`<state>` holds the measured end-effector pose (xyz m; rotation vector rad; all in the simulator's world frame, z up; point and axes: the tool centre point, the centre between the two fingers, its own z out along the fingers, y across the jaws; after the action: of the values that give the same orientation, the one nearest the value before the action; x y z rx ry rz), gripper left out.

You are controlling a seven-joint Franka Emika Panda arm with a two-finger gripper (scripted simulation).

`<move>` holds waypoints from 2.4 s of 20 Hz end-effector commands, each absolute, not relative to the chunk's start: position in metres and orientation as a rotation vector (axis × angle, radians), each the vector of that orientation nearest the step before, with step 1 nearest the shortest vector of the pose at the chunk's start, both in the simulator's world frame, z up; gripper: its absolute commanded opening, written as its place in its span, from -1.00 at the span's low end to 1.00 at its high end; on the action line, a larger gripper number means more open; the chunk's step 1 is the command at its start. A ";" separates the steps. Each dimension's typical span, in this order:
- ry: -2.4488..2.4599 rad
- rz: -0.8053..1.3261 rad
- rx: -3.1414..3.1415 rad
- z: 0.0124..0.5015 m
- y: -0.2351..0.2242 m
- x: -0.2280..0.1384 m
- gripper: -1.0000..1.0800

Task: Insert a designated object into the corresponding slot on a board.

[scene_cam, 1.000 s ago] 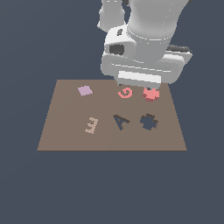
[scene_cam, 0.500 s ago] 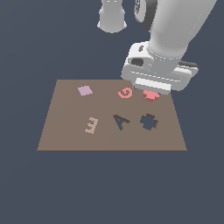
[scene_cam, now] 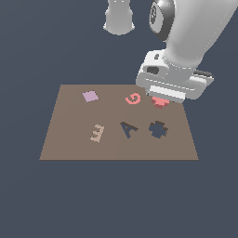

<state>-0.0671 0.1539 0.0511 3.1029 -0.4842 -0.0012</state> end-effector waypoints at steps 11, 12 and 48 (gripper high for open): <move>-0.493 0.000 3.103 0.030 0.156 -0.066 0.92; -0.493 0.000 3.103 0.030 0.156 -0.066 0.92; -1.146 0.000 2.927 0.034 0.172 -0.035 -1.00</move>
<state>-0.0395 0.1710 0.0330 2.9552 -1.0688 -0.0002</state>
